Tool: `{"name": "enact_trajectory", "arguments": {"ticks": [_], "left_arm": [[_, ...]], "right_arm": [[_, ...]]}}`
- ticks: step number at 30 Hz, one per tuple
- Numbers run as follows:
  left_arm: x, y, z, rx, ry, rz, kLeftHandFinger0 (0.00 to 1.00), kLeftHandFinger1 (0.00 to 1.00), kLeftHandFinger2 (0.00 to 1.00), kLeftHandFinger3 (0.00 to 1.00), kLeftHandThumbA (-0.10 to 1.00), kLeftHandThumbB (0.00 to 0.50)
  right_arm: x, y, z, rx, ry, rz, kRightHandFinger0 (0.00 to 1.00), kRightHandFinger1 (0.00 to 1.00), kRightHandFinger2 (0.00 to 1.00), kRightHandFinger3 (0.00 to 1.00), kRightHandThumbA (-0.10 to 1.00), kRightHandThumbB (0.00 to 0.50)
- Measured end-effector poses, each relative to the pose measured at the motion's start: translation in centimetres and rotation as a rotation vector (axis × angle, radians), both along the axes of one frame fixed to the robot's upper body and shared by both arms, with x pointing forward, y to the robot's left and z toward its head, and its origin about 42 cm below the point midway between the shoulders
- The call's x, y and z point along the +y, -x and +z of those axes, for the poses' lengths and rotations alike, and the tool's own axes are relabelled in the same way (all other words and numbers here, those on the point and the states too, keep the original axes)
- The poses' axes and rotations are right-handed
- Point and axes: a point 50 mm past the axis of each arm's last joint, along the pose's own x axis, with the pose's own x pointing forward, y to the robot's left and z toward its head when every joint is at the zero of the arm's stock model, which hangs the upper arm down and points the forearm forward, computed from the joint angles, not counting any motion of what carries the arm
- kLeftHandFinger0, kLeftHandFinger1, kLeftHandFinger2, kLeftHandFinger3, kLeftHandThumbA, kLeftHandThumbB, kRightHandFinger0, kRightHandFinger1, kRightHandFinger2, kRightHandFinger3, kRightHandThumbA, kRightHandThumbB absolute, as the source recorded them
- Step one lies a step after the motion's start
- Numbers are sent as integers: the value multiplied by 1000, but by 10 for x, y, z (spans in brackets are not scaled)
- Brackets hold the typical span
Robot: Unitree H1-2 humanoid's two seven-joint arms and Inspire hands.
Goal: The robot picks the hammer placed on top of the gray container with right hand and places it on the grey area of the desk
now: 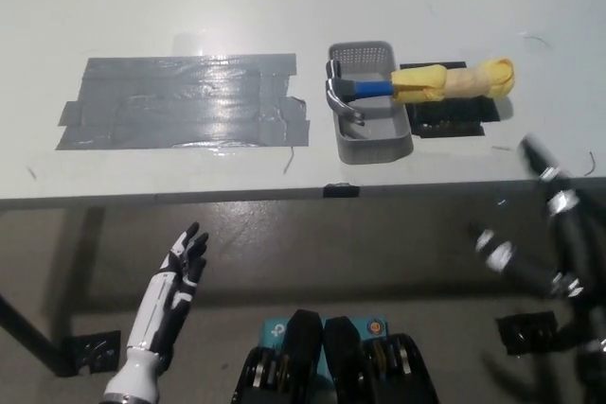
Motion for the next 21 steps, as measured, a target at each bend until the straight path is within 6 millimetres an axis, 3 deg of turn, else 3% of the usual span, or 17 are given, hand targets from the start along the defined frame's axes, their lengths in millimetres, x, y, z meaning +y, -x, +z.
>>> {"name": "enact_trajectory", "arguments": {"ticks": [2,4,7,11,13,17,21], "left_arm": [[-3,-1,1,-3,1,-6,1000,1000,1000,1000,882,97],[-3,-1,1,-2,1,-7,1000,1000,1000,1000,886,106],[-4,-1,0,-2,0,-7,1000,1000,1000,1000,910,99],[-4,-1,0,-2,-4,-7,1000,1000,1000,1000,905,103],[-4,-1,0,-2,-4,-7,1000,1000,1000,1000,904,99],[-4,-1,1,-3,-4,-7,1000,1000,1000,1000,910,100],[-4,-1,1,-3,-5,-7,1000,1000,1000,1000,914,103]], "right_arm": [[-12,-15,29,-60,52,-29,1000,1000,1000,1000,656,164],[-20,-27,49,-87,92,-43,1000,1000,1000,1000,737,221],[-28,-51,87,-114,171,-58,1000,1000,1000,1000,784,249],[-29,-81,123,-92,281,-47,1000,1000,1000,1000,814,269],[-25,-101,142,-60,351,-34,1000,1000,1000,1000,895,300],[-11,-143,159,51,498,-4,1000,1000,1000,1000,991,325],[2,-176,164,171,626,15,1000,1000,1000,1000,1000,376]]}}
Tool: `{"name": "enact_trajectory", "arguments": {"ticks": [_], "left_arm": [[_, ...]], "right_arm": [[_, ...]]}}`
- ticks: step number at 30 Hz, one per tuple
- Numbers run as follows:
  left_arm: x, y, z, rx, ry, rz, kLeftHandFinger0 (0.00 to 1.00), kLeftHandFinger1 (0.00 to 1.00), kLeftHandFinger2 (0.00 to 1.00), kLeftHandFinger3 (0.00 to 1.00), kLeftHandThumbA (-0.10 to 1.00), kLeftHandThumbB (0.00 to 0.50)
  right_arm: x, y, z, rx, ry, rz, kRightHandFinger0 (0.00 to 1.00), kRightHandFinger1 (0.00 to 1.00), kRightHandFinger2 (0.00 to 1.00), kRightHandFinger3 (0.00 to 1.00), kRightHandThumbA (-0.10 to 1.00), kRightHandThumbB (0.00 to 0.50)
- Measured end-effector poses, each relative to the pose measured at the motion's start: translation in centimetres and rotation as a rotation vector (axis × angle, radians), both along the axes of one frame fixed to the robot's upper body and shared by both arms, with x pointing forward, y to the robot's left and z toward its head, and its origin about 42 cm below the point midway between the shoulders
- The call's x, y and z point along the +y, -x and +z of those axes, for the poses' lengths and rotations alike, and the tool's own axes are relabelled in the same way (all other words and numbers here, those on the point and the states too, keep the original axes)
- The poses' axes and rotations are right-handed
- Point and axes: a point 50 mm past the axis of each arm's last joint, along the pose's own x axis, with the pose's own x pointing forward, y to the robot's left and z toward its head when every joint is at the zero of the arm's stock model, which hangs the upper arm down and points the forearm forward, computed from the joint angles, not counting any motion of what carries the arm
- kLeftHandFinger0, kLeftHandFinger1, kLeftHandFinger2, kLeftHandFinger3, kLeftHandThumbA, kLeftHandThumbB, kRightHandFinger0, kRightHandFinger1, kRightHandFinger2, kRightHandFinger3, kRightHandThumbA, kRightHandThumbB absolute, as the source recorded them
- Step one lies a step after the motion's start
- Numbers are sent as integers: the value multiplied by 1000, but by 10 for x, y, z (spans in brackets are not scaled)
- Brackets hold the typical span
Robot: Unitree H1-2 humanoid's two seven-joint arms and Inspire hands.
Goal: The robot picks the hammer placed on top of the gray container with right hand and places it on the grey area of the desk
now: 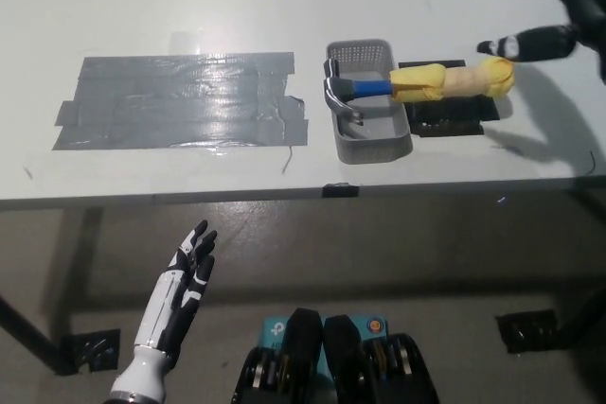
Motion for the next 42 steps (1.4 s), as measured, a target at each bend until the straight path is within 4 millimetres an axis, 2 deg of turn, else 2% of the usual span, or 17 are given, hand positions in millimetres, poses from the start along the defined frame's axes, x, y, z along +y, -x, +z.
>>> {"name": "enact_trajectory", "arguments": {"ticks": [1,5,10,13,16,18,20,21,22,24,25,27,28,31,34,42], "left_arm": [[0,0,0,-1,0,0,1000,1000,1000,1000,916,104],[0,-2,2,-6,-4,-1,1000,1000,1000,1000,925,111],[1,-2,2,-8,-14,-2,1000,1000,1000,1000,936,113],[1,-3,3,-10,-18,-2,1000,1000,1000,1000,941,113],[1,-3,3,-13,-25,-3,1000,1000,1000,1000,935,107],[1,-4,4,-15,-29,-4,1000,1000,1000,1000,931,104],[2,-5,4,-17,-35,-4,1000,1000,1000,1000,926,105],[2,-5,5,-18,-38,-5,1000,1000,1000,1000,926,110],[2,-5,5,-18,-41,-5,1000,1000,1000,1000,926,109],[3,-6,6,-21,-47,-5,1000,1000,1000,1000,926,118],[3,-6,6,-21,-49,-6,1000,1000,1000,1000,923,125],[3,-6,6,-22,-51,-6,1000,1000,1000,1000,922,128],[3,-6,6,-22,-51,-6,1000,1000,1000,1000,922,131],[3,-6,6,-24,-53,-6,1000,1000,1000,1000,922,135],[3,-6,6,-24,-56,-6,1000,1000,1000,1000,919,137],[2,-8,9,-33,-57,-8,1000,1000,1000,1000,934,141]], "right_arm": [[6,-15,-1,61,65,-6,1000,1000,1000,1000,1000,393],[12,-42,-3,191,186,-27,1000,1000,1000,1000,1000,427],[27,-56,-7,290,300,-18,1000,1000,1000,1000,1000,442],[35,-58,-14,333,340,-6,1000,1000,1000,1000,1000,406],[42,-60,-23,364,364,7,1000,1000,1000,1000,1000,332],[45,-61,-30,383,373,16,1000,1000,1000,1000,1000,338],[48,-63,-39,408,378,23,1000,1000,1000,1000,1000,388],[49,-64,-43,419,378,25,1000,1000,1000,1000,1000,396],[51,-64,-46,427,378,26,1000,1000,1000,1000,1000,378],[55,-65,-51,441,379,31,1000,1000,1000,1000,1000,383],[57,-65,-53,442,380,35,1000,1000,1000,1000,1000,369],[59,-66,-53,448,383,37,1000,1000,1000,1000,1000,366],[59,-67,-54,453,385,33,1000,1000,1000,1000,1000,382],[58,-71,-53,466,401,20,1000,1000,1000,1000,1000,367],[58,-74,-48,468,401,8,1000,1000,1000,1000,1000,400],[67,-77,-49,487,408,-9,1000,1000,1000,1000,1000,415]]}}
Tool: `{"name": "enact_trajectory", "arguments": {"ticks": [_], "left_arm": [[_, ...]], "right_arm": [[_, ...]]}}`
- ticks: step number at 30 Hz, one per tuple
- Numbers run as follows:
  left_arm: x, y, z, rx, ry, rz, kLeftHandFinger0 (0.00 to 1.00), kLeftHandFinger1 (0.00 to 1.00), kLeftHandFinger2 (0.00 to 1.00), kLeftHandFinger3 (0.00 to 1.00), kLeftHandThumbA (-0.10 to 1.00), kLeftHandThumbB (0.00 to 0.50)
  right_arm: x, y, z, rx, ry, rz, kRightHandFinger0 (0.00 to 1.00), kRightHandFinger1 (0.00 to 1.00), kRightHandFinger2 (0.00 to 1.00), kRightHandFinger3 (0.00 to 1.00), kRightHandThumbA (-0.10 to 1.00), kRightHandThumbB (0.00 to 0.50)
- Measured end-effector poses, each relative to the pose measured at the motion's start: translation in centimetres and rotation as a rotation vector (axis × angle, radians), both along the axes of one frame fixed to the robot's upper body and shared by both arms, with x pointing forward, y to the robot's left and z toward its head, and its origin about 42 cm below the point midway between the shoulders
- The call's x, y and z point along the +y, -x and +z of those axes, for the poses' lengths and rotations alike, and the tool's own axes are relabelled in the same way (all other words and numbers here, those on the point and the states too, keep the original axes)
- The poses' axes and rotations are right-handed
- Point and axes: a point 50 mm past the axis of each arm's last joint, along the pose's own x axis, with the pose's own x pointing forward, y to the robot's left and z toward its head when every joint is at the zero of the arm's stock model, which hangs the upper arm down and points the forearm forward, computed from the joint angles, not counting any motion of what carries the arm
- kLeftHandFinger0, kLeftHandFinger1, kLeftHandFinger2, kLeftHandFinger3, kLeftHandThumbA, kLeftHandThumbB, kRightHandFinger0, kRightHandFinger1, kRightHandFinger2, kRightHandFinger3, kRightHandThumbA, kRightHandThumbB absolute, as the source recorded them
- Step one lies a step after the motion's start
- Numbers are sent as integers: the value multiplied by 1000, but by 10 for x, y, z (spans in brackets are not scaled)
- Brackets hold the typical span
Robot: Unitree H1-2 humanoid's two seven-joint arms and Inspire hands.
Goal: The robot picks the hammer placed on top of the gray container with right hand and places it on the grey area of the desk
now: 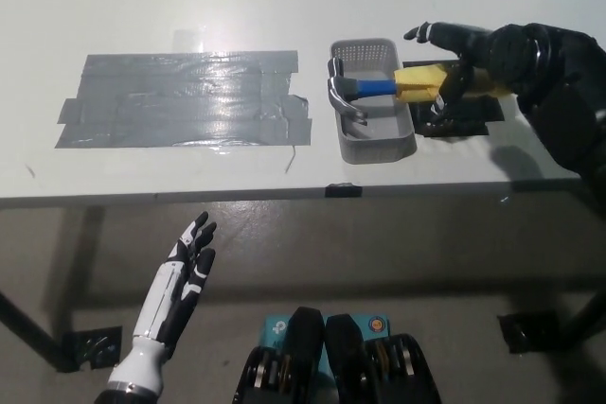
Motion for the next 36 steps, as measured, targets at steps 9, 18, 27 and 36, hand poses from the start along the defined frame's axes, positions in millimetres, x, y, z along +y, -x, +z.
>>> {"name": "enact_trajectory", "arguments": {"ticks": [9,18,27,36], "left_arm": [[0,0,3,-9,0,-2,1000,1000,1000,1000,922,131],[-1,-1,4,-15,0,-4,1000,1000,1000,1000,923,153],[-1,-3,7,-21,-1,-7,1000,1000,1000,1000,925,145],[-1,-3,7,-20,-2,-14,1000,1000,1000,1000,924,141]], "right_arm": [[4,-2,-4,16,24,-8,1000,1000,1000,1000,1000,337],[3,-3,-14,52,36,-24,1000,1000,1000,1000,1000,393],[7,-3,-20,62,61,-16,1000,1000,1000,1000,1000,432],[14,-4,-29,-25,71,-36,0,287,574,449,-100,253]]}}
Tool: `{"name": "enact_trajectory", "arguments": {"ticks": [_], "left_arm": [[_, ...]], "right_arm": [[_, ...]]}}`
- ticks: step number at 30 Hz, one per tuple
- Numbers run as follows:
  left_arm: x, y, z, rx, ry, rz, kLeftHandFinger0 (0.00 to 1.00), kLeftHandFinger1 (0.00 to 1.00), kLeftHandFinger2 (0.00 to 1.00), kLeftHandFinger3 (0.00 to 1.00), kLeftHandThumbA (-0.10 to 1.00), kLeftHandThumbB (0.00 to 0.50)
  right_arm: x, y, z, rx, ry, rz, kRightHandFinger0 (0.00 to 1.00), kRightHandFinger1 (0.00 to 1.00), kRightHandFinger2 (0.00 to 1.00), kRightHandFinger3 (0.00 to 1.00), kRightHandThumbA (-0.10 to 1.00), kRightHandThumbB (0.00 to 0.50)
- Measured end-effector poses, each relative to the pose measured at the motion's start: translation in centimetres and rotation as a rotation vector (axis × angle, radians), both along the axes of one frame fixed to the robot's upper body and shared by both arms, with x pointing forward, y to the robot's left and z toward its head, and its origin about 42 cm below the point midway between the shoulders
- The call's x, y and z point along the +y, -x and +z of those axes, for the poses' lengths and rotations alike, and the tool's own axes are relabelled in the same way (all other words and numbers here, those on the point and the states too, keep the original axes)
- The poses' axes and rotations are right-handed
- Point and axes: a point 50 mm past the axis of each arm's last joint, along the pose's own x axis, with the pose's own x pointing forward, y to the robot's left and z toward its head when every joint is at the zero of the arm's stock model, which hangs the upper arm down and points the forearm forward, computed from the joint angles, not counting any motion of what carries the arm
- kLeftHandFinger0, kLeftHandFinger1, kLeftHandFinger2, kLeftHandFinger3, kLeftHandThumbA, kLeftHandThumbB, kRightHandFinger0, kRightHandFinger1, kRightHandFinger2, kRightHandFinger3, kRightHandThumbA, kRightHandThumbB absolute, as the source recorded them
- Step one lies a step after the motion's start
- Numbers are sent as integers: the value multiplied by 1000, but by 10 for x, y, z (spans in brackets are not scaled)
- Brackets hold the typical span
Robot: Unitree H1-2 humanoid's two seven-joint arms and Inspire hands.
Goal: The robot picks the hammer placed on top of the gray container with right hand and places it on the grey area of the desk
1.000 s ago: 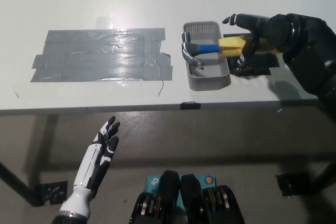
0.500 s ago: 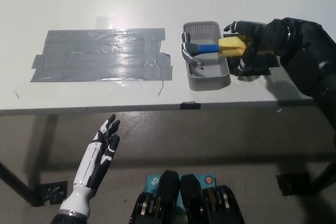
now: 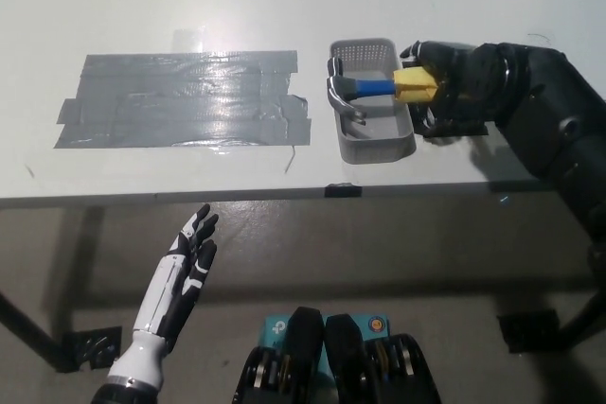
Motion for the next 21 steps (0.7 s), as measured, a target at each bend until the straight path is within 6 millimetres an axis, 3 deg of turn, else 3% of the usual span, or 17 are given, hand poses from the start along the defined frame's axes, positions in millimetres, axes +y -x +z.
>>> {"name": "enact_trajectory", "arguments": {"ticks": [2,4,5,6,7,8,10,12,14,16,17,18,19,21], "left_arm": [[0,0,0,0,0,0,1000,1000,1000,1000,923,147],[0,0,0,1,0,0,1000,1000,1000,1000,923,147],[0,0,0,1,0,0,1000,1000,1000,1000,924,148],[0,0,0,1,0,0,1000,1000,1000,1000,926,150],[0,0,0,2,0,0,1000,1000,1000,1000,925,153],[0,0,0,2,0,0,1000,1000,1000,1000,924,153],[0,0,0,4,0,1,1000,1000,1000,1000,925,153],[0,0,0,5,0,1,1000,1000,1000,1000,926,153],[0,-1,0,5,-1,1,1000,1000,1000,1000,930,158],[0,-1,0,5,-1,1,1000,1000,1000,1000,931,158],[0,-1,0,5,-1,1,1000,1000,1000,1000,939,162],[0,-1,0,5,-2,1,1000,1000,1000,1000,942,162],[0,-1,0,5,-2,1,1000,1000,1000,1000,943,163],[1,-1,1,4,-3,1,1000,1000,1000,1000,945,164]], "right_arm": [[1,1,-5,-24,2,-4,94,453,766,599,-100,255],[1,2,-11,-44,3,-11,125,465,706,438,-100,248],[1,2,-12,-56,4,-15,108,442,669,366,-100,240],[0,3,-14,-69,4,-19,26,363,606,343,-100,235],[0,3,-16,-84,5,-21,1,360,692,357,-100,201],[0,3,-17,-97,6,-22,8,459,876,438,-100,161],[-1,3,-19,-124,10,-23,80,583,975,494,-100,153],[-2,3,-20,-147,10,-22,117,625,989,638,-100,154],[-3,3,-21,-175,10,-25,123,572,905,654,-100,162],[-4,2,-20,-205,13,-28,121,569,903,658,-100,160],[-5,2,-20,-215,15,-28,52,559,938,687,-100,139],[-5,2,-20,-226,16,-28,66,620,981,837,-100,127],[-5,2,-20,-236,17,-28,123,658,1000,856,-100,140],[-7,2,-21,-256,13,-32,129,659,1000,849,-100,142]]}}
